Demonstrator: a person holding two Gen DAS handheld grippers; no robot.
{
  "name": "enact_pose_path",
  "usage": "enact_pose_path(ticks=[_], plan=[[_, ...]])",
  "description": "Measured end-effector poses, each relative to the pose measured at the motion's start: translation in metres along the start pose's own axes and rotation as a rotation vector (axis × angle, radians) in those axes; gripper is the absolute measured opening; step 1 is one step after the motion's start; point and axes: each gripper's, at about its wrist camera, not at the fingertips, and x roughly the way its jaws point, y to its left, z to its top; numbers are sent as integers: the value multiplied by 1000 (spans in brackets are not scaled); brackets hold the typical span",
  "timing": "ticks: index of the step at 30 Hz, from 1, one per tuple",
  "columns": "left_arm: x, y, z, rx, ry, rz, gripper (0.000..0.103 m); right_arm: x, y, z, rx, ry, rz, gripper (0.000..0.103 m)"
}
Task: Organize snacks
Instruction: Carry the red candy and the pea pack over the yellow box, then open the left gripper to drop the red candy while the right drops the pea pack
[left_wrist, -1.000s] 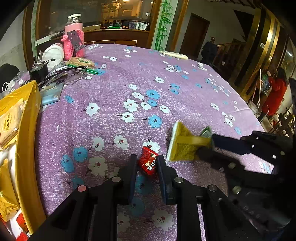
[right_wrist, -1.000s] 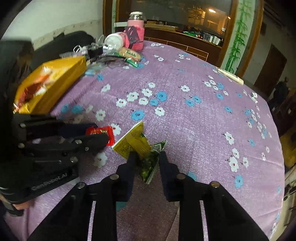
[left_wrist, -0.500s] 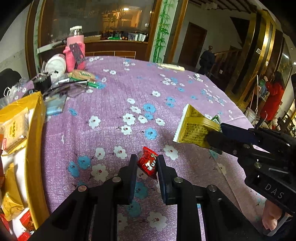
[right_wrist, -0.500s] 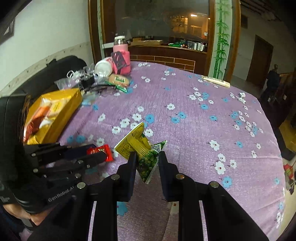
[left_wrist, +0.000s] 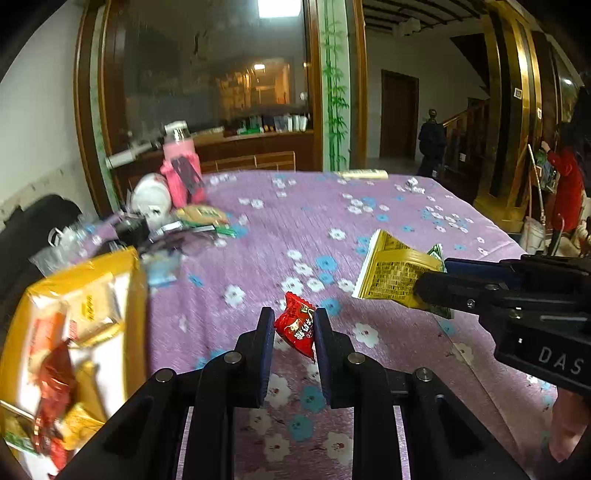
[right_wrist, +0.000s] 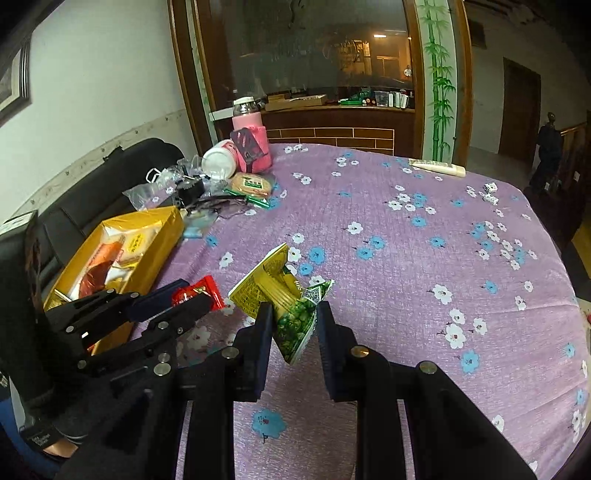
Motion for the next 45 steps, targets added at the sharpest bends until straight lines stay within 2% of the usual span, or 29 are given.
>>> enact_pose_path(ticks=[12,19,26,35,42,45], plan=[[-29,17,-5,-20,-43,41,21,-11,2,4,27,-33,39,23],[-45,44,-10,-55,-61,68,21,-13,22,6,23,-20,80,23],[-60,82,-20,-115,-67,108,22,-11,60,7,-5,6,132,23],[-71,140,-45,-203,-32,186,22,1,132,1,-97,51,204,23],[-70,182,-68,-276,21,288,22,25,180,-8,-141,109,229,23],[-69,197,-73,-337,46,282,22,34,196,-12,-152,121,219,23]])
